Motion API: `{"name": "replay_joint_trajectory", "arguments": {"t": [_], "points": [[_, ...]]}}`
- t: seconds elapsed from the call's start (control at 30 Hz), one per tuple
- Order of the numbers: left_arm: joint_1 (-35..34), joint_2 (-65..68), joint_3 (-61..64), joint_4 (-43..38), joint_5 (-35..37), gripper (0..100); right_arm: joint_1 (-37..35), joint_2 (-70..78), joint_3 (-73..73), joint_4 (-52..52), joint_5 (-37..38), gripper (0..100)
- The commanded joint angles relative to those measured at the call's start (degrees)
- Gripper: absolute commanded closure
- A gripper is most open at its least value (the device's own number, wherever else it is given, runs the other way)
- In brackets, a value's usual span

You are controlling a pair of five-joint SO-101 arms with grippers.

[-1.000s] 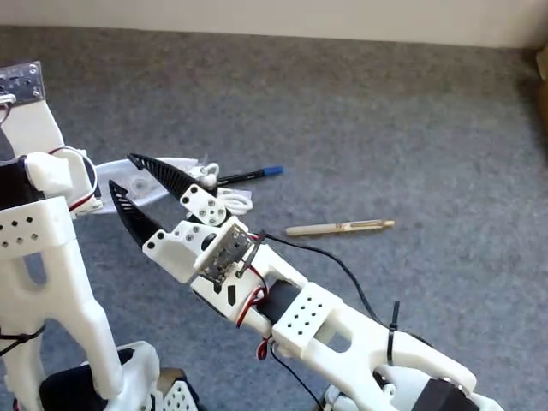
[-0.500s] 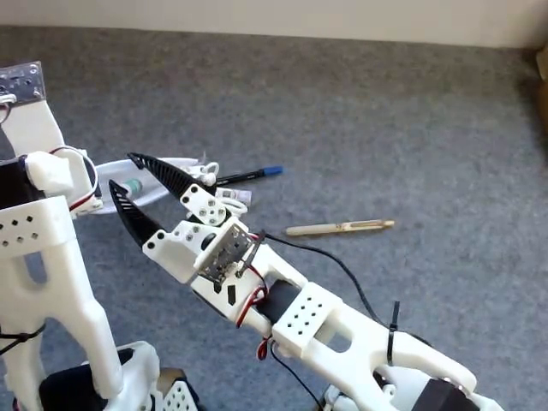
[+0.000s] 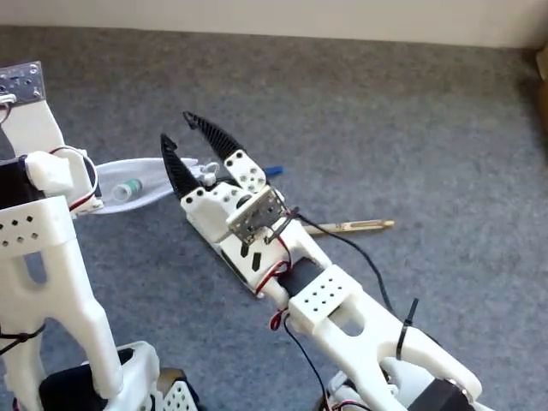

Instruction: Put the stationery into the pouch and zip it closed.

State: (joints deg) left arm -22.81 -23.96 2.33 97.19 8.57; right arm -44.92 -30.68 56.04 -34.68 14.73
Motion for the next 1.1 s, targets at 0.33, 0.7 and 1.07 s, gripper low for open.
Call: {"name": "replay_joint_trajectory", "arguments": {"t": [0.33, 0.7, 1.07], "points": [[-0.5, 0.0, 0.0, -0.9, 0.4, 99, 7.3, -11.7, -14.4, 25.5, -17.0, 87.8], [-0.5, 0.1, 0.0, -1.6, 0.4, 99, 17.5, -1.3, -36.8, 57.4, -32.2, 87.8], [-0.5, 0.4, 0.0, -1.7, 0.4, 99, 23.3, 0.7, -37.8, 70.1, -32.5, 87.8]]}}
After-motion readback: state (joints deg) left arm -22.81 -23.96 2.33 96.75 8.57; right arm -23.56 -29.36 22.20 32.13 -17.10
